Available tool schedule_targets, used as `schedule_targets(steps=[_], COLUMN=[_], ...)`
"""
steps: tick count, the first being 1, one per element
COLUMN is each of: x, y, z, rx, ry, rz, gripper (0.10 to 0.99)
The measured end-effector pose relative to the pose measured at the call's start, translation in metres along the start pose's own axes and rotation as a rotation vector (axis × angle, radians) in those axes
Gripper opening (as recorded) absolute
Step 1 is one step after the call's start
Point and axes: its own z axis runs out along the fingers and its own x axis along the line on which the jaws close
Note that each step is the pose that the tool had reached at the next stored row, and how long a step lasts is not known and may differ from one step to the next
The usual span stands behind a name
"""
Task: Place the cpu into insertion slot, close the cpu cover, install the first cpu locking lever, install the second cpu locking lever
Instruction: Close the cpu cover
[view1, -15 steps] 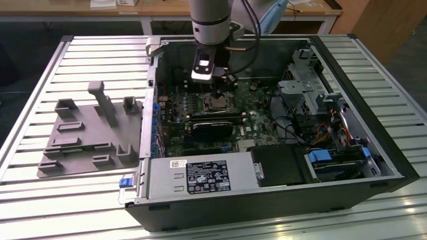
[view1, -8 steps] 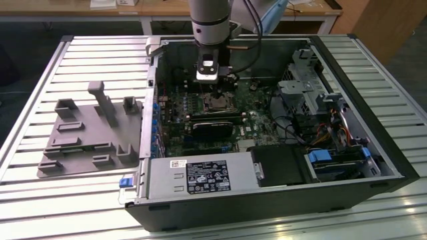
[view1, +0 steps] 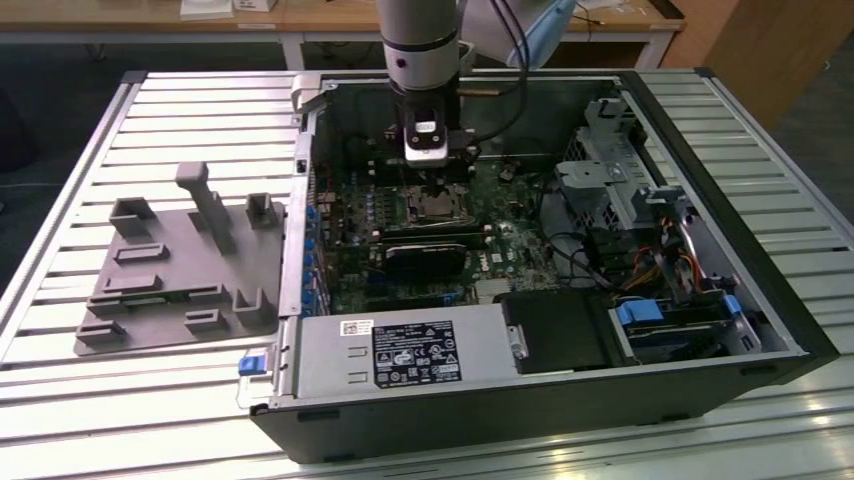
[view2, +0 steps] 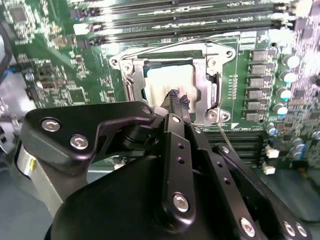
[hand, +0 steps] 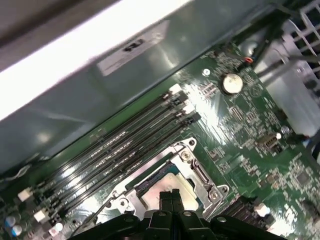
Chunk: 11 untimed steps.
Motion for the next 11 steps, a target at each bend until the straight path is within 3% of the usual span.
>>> schedule_targets(steps=[11], x=[0.0001], y=[-0.0001], z=[0.0003], rx=[-0.005], ry=[-0.0008], rz=[-0.188], gripper=[0.102])
